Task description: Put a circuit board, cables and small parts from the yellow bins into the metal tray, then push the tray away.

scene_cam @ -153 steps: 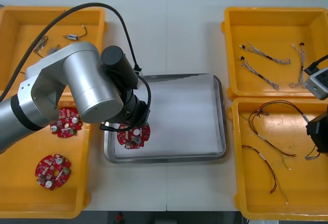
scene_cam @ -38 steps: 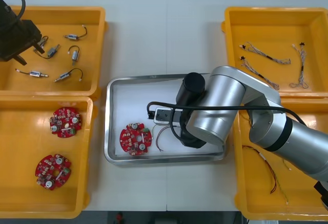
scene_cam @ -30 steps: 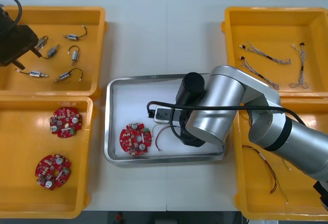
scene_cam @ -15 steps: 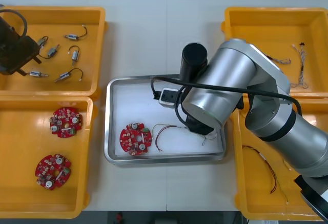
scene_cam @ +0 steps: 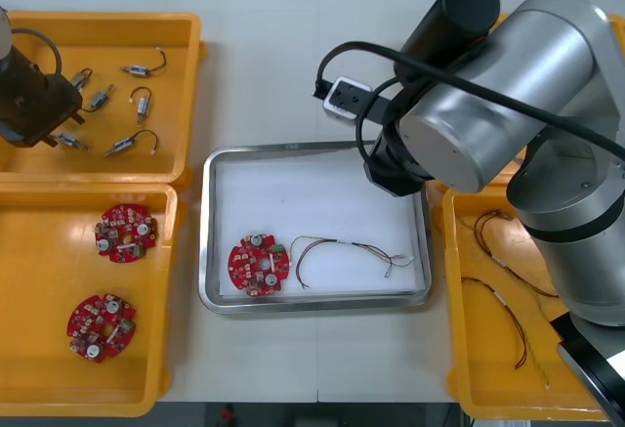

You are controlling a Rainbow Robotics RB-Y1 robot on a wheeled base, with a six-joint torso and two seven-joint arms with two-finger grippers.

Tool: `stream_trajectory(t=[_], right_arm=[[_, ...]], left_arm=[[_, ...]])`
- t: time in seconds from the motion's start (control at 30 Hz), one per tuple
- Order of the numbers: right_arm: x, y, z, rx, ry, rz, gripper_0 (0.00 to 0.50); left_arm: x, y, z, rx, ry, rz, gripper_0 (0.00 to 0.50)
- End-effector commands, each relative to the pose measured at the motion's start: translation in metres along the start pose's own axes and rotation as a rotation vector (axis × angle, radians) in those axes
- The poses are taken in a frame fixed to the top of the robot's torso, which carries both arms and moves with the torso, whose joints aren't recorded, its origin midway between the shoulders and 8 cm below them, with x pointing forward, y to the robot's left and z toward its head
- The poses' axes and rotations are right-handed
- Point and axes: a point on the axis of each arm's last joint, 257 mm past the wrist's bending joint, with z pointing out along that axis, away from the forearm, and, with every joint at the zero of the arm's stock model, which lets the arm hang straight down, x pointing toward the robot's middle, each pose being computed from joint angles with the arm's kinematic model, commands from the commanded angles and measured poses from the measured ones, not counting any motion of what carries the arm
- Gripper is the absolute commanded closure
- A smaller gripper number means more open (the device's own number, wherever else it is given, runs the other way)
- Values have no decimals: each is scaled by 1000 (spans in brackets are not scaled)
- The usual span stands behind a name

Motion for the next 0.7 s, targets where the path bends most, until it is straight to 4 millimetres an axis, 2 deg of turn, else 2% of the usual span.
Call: stream_trajectory(t=[0.03, 0.2, 0.3, 0.4, 0.63, 0.67, 0.7], right_arm=[[4, -45, -24, 98, -39, 80, 0], [42, -92, -33, 159, -12, 196, 0], [60, -112, -38, 186, 2, 246, 0], [88, -137, -41, 213, 40, 324, 0], [133, -177, -48, 255, 85, 483, 0], [142, -182, -47, 253, 96, 511, 0], [151, -185, -46, 249, 108, 540, 0]], left_arm=[[5, 5, 7, -10, 2, 68, 0], [11, 12, 15, -35, 7, 93, 0], [14, 15, 21, -47, -1, 105, 0], [15, 16, 26, -40, -5, 103, 0], [18, 21, 31, -43, 0, 108, 0], [21, 21, 32, -45, 5, 114, 201], [20, 21, 31, -44, 5, 115, 499]])
